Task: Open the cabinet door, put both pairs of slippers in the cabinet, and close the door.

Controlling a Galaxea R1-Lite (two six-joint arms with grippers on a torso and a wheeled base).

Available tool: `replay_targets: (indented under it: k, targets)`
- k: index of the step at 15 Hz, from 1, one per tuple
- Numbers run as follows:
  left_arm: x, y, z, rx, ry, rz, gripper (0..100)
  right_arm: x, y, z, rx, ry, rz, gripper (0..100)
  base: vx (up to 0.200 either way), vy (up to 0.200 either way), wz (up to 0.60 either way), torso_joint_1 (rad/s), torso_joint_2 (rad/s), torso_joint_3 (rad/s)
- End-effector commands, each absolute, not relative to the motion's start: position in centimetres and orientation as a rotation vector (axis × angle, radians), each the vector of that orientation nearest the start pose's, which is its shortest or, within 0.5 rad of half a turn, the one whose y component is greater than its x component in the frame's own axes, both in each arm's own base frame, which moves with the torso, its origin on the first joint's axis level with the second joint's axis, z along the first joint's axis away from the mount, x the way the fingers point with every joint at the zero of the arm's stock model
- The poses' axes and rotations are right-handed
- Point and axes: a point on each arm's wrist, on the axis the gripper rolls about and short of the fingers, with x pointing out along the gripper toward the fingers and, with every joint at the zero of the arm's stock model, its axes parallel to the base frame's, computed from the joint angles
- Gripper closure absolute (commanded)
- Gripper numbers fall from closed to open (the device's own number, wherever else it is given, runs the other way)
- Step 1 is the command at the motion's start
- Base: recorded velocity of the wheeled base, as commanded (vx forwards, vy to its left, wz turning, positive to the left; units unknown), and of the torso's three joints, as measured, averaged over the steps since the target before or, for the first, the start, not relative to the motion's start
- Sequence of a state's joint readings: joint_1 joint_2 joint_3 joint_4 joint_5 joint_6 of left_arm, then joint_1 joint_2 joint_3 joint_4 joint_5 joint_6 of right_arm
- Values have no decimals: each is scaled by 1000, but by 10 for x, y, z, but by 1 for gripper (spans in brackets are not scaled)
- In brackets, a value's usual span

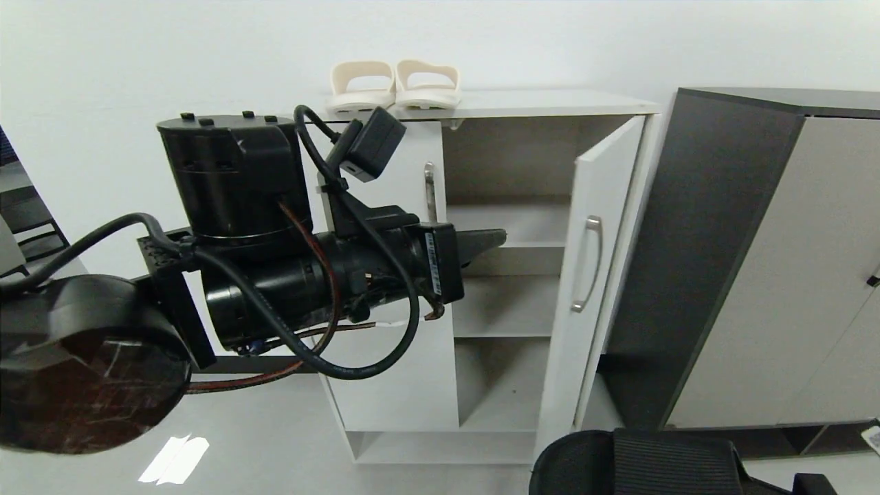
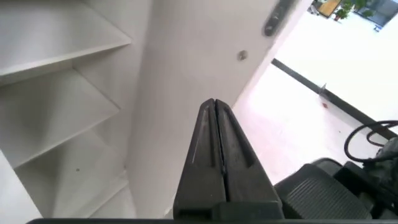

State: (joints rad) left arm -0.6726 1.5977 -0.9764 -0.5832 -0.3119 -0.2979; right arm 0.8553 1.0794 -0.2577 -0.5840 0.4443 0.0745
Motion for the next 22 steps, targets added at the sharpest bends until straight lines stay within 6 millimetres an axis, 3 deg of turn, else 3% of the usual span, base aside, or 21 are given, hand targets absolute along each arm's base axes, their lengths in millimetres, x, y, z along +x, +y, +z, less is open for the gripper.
replay_targets:
  k: [1,6,9,12,15,18,22]
  targets:
    - [220,-184,262,-269,161,-972,100,77,103,164,9,291,1286,100,0,0,0,0,0,0]
    - [211,-163,255,-264,154,-929,100,82,109,164,6,311,1275,100,0,0,0,0,0,0]
    - [185,-115,251,-254,114,-829,100,101,127,165,55,391,1125,100,0,0,0,0,0,0]
    - [132,-67,237,-261,71,-677,100,123,158,167,100,437,904,100,0,0,0,0,0,0]
    - [78,-29,204,-178,78,-346,100,139,178,148,83,434,660,100,0,0,0,0,0,0]
    - [28,-6,163,-73,53,-161,100,143,182,146,104,401,627,100,0,0,0,0,0,0]
    - [-9,8,110,-21,102,255,100,144,182,142,94,412,620,100,0,0,0,0,0,0]
